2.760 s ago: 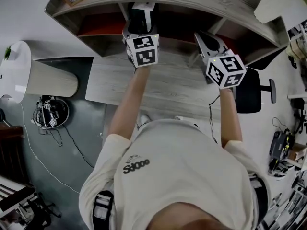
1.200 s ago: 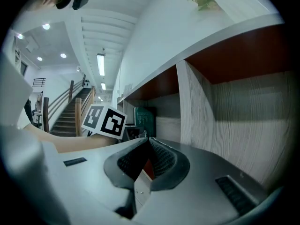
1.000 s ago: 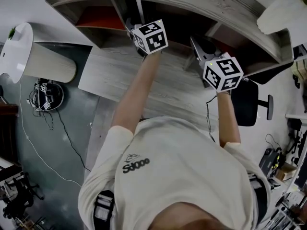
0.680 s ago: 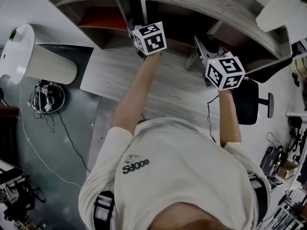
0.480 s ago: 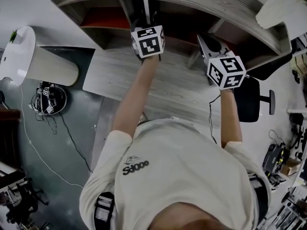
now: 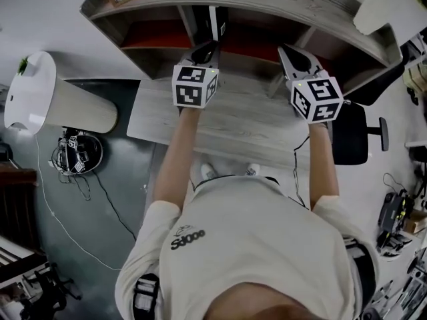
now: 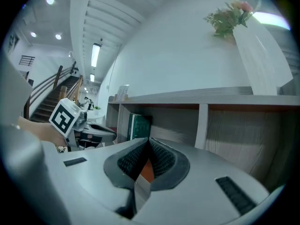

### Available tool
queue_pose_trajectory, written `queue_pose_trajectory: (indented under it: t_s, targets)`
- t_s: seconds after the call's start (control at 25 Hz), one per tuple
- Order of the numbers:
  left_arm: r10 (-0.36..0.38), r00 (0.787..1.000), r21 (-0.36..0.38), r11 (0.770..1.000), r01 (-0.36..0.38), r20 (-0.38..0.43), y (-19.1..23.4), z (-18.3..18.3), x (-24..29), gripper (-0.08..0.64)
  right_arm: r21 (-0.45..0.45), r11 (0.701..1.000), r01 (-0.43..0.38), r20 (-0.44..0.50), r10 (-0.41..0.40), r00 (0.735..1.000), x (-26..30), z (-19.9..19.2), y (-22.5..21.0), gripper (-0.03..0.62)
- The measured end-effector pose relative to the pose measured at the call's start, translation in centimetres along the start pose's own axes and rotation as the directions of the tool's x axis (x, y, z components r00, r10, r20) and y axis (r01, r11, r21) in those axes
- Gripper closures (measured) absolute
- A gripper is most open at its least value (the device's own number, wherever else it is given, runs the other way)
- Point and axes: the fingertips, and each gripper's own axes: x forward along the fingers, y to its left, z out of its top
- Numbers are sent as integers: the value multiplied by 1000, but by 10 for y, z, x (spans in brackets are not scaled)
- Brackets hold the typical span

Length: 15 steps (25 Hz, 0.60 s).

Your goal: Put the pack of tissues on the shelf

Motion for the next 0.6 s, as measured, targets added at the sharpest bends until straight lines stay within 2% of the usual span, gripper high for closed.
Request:
queue_pose_trajectory:
  t_s: [0.08, 0.24, 0.52, 0.6]
  targets:
    - [-36, 999, 36, 999, 35, 19, 0, 3, -13, 538, -29, 1000, -2, 11, 2, 1000, 0, 6, 7, 588]
    - [-41, 998, 100, 994, 35, 55, 11, 11, -36, 541, -106, 994, 2, 7, -1, 1000, 0, 14, 19, 588]
    - [-42, 991, 115, 993, 27, 127, 37, 37, -65, 541, -143, 989, 34, 27, -30, 999, -1, 32, 16, 588]
    - [-44, 989, 141, 990, 24, 140, 40, 47, -71, 541, -151, 987, 48, 37, -43, 998, -1, 39, 13, 588]
